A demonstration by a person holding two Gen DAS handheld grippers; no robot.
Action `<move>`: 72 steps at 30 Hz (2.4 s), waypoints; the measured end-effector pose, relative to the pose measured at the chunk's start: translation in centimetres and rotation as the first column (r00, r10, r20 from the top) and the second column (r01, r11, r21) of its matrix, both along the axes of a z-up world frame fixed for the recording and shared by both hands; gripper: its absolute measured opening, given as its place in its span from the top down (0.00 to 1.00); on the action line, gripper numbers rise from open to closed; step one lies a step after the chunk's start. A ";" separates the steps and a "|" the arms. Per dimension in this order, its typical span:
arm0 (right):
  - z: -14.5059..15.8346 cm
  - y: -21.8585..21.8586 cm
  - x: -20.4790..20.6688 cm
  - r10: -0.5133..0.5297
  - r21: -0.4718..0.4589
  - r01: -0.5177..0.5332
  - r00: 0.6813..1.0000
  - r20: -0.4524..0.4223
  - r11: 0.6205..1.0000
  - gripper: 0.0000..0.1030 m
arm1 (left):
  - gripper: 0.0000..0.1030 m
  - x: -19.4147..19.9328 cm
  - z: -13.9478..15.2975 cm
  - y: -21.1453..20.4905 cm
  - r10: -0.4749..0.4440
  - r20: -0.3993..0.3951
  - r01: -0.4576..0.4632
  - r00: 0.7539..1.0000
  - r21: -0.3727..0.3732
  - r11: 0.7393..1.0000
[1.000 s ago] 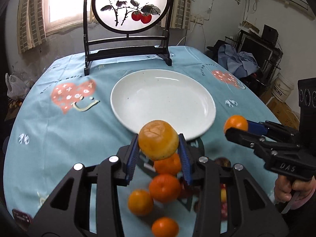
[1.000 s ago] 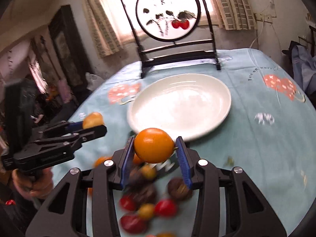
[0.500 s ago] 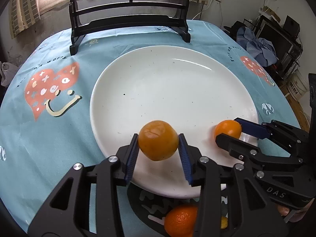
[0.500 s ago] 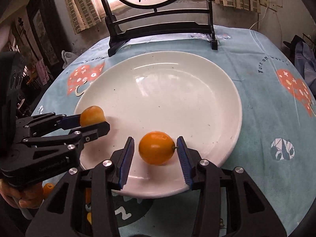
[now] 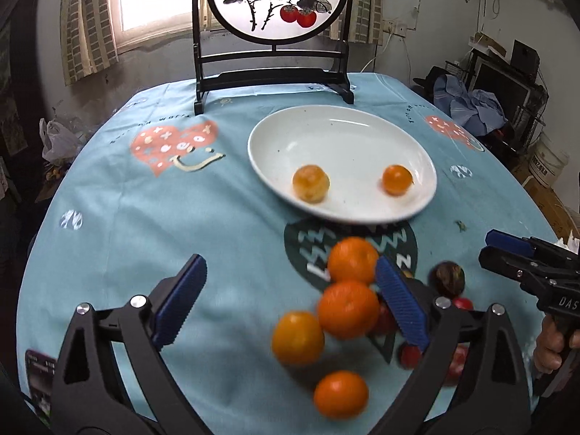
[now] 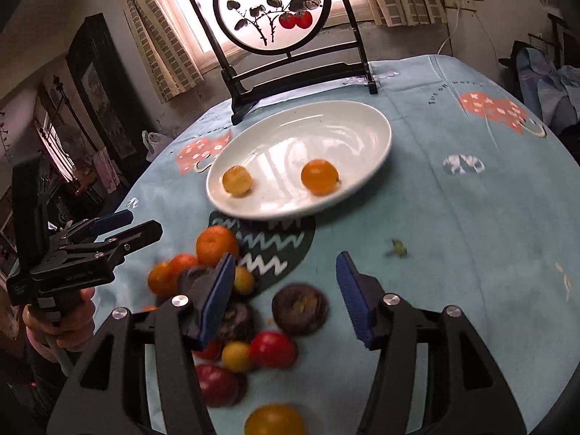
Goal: Organize fruits
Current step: 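Carry both fruits onto the white plate and open both grippers, then grasp an orange with the left gripper while the right gripper grasps a yellow citrus, then lower both held fruits onto the white plate and open both grippers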
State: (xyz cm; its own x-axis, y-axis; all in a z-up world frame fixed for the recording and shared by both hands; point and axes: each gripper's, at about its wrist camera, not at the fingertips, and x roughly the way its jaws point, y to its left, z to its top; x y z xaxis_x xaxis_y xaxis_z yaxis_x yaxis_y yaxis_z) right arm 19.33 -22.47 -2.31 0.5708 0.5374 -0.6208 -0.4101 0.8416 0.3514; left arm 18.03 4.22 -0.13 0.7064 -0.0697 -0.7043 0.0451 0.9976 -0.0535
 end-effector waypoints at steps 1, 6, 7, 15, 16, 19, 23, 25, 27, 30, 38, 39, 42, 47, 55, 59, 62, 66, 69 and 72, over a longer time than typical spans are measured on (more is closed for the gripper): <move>-0.1 -0.2 -1.1 -0.004 -0.007 0.004 1.000 0.009 1.000 0.39 | 0.05 -1.7 -0.2 0.2 -0.009 0.010 0.009 1.000 -0.017 1.000; -0.8 0.4 -5.6 0.038 -0.132 -0.032 0.998 0.044 0.991 0.39 | 0.05 -7.0 -2.0 -0.3 -0.047 -0.004 0.047 0.999 -0.027 0.999; -1.0 0.8 -6.0 0.042 -0.161 -0.033 0.998 0.053 0.986 0.39 | 0.05 -7.6 -2.5 -0.5 -0.057 -0.011 0.057 0.998 -0.020 0.998; -2.9 2.0 -6.5 0.070 -0.244 -0.059 0.997 0.034 0.968 0.39 | 0.05 -9.0 -4.4 -0.8 -0.034 -0.024 0.034 0.999 0.012 0.999; -3.0 2.1 -6.5 0.060 -0.257 -0.049 0.998 0.036 0.965 0.39 | 0.05 -9.2 -4.4 -0.9 -0.049 -0.019 0.049 0.999 0.013 0.999; -3.1 2.2 -6.4 0.054 -0.263 -0.043 0.998 0.036 0.964 0.39 | 0.04 -9.5 -4.3 -1.2 -0.072 -0.003 0.072 0.997 0.026 0.997; -3.2 2.2 -6.4 0.062 -0.257 -0.055 0.998 0.019 0.965 0.39 | 0.04 -9.2 -4.3 -1.4 -0.074 -0.015 0.075 0.997 0.028 0.997; -3.3 2.3 -6.4 0.065 -0.257 -0.059 0.998 0.015 0.965 0.40 | 0.04 -9.0 -4.4 -1.1 -0.066 -0.023 0.067 0.998 0.015 0.998; -3.5 2.3 -6.4 0.069 -0.260 -0.066 0.998 0.001 0.963 0.44 | 0.04 -8.8 -4.4 -0.8 -0.063 -0.032 0.063 0.998 -0.004 0.998; -3.9 2.2 -6.6 0.078 -0.255 -0.084 0.996 -0.036 0.963 0.49 | 0.04 -8.5 -4.6 -0.4 -0.046 -0.042 0.046 0.998 -0.020 0.999; -3.9 1.2 -6.3 0.053 -0.192 -0.062 0.997 -0.052 0.980 0.63 | 0.05 -8.6 -4.2 -0.8 -0.076 -0.015 0.075 0.997 -0.024 0.997; -3.9 1.2 -6.3 0.053 -0.192 -0.062 0.997 -0.050 0.979 0.63 | 0.05 -8.5 -4.2 -1.2 -0.094 -0.015 0.094 0.995 -0.019 0.995; -3.9 1.2 -6.3 0.050 -0.191 -0.058 0.998 -0.048 0.980 0.63 | 0.13 -7.7 -4.4 -1.8 -0.138 -0.039 0.137 0.990 -0.031 0.990; -3.8 1.0 -6.2 0.051 -0.177 -0.059 0.997 -0.050 0.982 0.63 | 0.42 -5.9 -5.5 -2.3 -0.157 -0.129 0.150 0.979 -0.064 0.987; -3.7 0.9 -6.4 0.062 -0.165 -0.068 0.997 -0.042 0.984 0.63 | 0.59 -4.7 -5.9 -2.4 -0.121 -0.157 0.114 0.980 -0.052 0.992; -3.6 0.8 -6.4 0.063 -0.162 -0.068 0.997 -0.036 0.984 0.63 | 0.63 -4.6 -5.9 -2.5 -0.122 -0.158 0.117 0.980 -0.043 0.992; -3.5 0.6 -6.5 0.063 -0.150 -0.067 0.998 -0.031 0.986 0.63 | 0.64 -4.7 -5.8 -2.4 -0.128 -0.151 0.121 0.980 -0.056 0.991; -3.3 0.2 -6.4 0.069 -0.110 -0.071 0.997 -0.028 0.991 0.63 | 0.64 -5.4 -4.8 -2.1 -0.148 -0.101 0.140 0.984 -0.085 0.987; -3.1 0.0 -6.1 0.081 -0.080 -0.084 0.996 -0.039 0.993 0.63 | 0.63 -5.2 -3.6 -1.8 -0.156 -0.063 0.149 0.986 -0.115 0.982; -2.7 0.0 -5.3 0.111 -0.004 -0.111 0.992 -0.068 0.994 0.63 | 0.63 -4.2 -2.5 -1.7 -0.159 -0.043 0.153 0.986 -0.123 0.981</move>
